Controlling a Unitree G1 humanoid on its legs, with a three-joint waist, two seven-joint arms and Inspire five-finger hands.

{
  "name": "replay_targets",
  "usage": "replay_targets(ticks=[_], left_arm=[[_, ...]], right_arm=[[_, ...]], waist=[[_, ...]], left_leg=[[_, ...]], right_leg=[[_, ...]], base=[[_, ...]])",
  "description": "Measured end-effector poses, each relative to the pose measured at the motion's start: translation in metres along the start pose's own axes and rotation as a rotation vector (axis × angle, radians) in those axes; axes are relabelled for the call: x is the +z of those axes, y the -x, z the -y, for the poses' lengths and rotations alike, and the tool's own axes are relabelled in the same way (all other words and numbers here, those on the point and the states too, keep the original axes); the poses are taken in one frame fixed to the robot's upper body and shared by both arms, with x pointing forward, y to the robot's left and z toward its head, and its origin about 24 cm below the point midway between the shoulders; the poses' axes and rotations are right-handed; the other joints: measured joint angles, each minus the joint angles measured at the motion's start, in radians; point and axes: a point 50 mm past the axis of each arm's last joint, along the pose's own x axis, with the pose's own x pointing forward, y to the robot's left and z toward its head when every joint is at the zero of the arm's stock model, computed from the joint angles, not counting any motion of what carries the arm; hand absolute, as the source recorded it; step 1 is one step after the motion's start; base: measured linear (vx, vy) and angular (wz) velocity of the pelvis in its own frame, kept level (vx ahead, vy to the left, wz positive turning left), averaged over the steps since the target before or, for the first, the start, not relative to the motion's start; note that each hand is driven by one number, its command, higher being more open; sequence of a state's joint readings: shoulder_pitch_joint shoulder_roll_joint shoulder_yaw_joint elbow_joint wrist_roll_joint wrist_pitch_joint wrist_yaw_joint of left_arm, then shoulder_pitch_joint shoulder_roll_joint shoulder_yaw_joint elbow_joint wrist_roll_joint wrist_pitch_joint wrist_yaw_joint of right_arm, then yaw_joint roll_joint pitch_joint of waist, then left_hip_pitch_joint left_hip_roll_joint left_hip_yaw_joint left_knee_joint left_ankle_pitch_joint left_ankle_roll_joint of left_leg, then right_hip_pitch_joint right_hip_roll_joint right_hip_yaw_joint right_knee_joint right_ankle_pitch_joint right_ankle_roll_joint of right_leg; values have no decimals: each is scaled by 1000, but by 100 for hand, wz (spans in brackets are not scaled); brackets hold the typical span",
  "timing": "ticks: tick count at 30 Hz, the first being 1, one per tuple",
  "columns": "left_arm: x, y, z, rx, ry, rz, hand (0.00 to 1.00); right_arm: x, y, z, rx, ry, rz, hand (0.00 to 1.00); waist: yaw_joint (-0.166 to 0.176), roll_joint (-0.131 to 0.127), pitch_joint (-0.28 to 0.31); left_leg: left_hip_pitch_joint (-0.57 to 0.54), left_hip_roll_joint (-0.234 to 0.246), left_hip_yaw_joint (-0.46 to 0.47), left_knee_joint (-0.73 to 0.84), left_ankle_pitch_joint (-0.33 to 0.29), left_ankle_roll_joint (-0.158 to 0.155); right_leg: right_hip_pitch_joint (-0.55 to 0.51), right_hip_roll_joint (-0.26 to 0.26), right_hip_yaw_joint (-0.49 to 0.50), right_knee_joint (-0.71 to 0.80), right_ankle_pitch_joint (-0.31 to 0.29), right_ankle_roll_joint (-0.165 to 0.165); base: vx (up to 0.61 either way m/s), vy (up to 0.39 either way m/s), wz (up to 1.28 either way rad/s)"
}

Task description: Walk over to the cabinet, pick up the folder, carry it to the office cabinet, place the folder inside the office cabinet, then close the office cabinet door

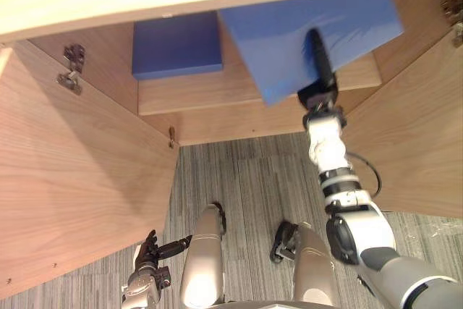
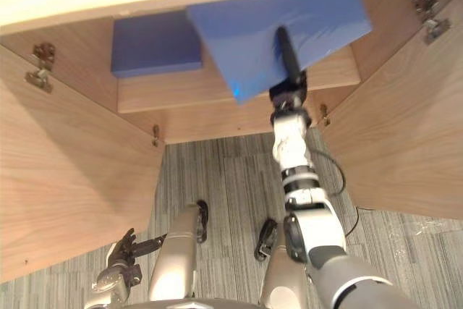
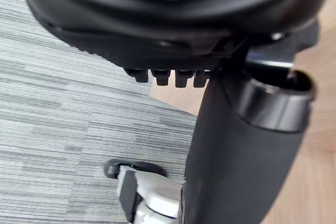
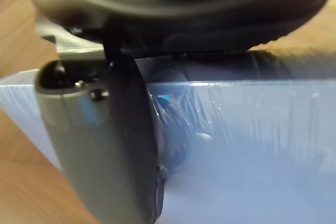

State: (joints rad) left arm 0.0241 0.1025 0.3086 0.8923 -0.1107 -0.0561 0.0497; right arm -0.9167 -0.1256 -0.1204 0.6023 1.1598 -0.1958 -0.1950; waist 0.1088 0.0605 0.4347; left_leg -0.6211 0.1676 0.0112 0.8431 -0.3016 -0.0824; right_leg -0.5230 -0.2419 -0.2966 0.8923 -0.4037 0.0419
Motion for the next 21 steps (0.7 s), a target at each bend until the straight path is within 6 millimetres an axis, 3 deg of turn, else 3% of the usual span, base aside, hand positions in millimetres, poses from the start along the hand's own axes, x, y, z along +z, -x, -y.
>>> replay_targets(ticks=[2,4,9,14,17,21], left_arm=[[-3,1,4,-6,25,-12,100],[-2,1,6,-11,41,-8,100],[6,0,12,-20,89,22,100],[9,-1,11,14,172,27,100],[6,0,14,30,191,5,100],[0,2,25,22,237,-23,100]], right_arm=[[16,-12,-29,43,-28,44,0],[23,-18,-39,42,-52,58,0],[49,-38,-84,41,-103,89,0],[70,-44,-126,49,-133,125,0],[71,-45,-136,13,-168,117,0],[72,-48,-130,-49,-114,113,0]], waist=[[1,4,14],[1,6,17],[16,21,26],[28,38,34],[34,42,36],[43,58,45]], left_leg=[[-39,3,-5,39,-18,2],[-61,1,-13,56,-22,5],[-127,-9,-39,85,-22,5],[-210,-35,-83,130,-22,4],[-259,-54,-95,154,-20,2],[-305,-75,-111,163,-13,-11]], right_leg=[[-30,-19,-23,47,-16,-4],[-44,-28,-35,68,-21,-6],[-95,-51,-68,123,-32,-25],[-160,-82,-91,211,-47,-34],[-207,-106,-91,258,-61,-35],[-245,-121,-91,283,-73,-28]], base=[[49,-18,7],[36,-21,13],[8,-26,18],[-30,-40,28],[-60,-38,22],[-68,-18,22]])
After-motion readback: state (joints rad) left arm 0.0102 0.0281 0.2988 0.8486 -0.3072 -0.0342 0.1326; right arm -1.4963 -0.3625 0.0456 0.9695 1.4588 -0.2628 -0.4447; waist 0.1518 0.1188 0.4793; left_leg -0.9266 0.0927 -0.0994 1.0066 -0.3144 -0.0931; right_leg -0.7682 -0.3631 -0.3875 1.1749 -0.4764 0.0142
